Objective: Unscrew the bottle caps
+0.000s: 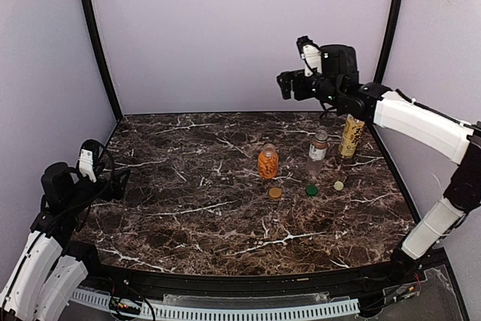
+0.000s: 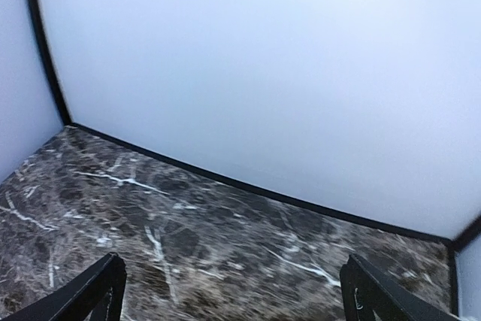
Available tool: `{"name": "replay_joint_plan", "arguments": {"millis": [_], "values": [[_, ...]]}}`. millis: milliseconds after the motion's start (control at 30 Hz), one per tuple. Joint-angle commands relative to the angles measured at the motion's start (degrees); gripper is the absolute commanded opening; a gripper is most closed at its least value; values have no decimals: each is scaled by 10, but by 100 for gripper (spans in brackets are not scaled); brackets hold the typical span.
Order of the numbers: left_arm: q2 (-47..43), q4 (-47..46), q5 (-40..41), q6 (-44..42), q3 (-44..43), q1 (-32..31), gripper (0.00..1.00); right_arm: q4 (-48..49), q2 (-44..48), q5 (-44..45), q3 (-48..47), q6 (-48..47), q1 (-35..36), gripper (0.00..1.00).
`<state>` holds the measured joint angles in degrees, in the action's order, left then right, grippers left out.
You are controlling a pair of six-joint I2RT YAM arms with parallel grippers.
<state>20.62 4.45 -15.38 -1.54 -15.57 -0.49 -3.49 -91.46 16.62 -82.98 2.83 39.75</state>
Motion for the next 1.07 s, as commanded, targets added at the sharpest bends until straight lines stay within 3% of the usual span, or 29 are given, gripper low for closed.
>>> {"name": "replay_joint_plan", "arguments": {"millis": [0, 233, 400, 733, 833, 1033], "values": [[-11, -12, -1, -6, 14, 3, 99, -175, 86, 61, 42, 72, -101, 99], [-20, -15, 4, -7, 17, 25, 99, -214, 290, 32, 242, 124, -265, 99], [-23, -18, 14, -7, 24, 29, 99, -188, 386, -28, 384, 142, -334, 99], [-32, -17, 2, -3, 35, 38, 99, 30, 623, 48, 690, 229, -339, 99], [-37, -19, -13, -2, 36, 42, 99, 19, 679, 86, 723, 263, -339, 99], [-29, -20, -11, -1, 38, 57, 99, 11, 748, 76, 743, 255, -339, 99]]}}
